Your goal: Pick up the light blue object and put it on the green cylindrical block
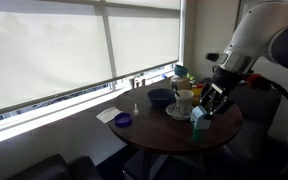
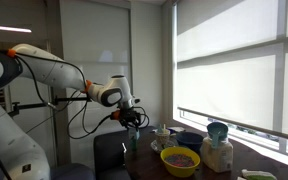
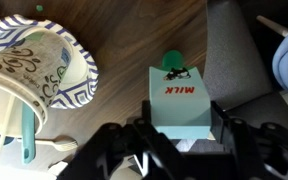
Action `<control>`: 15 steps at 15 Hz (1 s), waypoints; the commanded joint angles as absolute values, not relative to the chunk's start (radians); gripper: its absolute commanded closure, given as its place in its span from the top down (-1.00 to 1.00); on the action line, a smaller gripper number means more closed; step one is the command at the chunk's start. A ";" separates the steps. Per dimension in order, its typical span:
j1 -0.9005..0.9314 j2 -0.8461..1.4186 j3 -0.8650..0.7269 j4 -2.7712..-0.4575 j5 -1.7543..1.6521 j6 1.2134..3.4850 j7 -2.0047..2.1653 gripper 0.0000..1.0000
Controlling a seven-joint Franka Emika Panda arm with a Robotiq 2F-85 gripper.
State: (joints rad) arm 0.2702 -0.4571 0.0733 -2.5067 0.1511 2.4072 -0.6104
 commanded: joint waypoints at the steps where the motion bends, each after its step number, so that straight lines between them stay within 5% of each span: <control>1: 0.301 -0.474 0.054 -2.516 0.163 2.421 -0.594 -0.37; 15: 0.302 -0.469 0.045 -2.511 0.159 2.419 -0.583 -0.37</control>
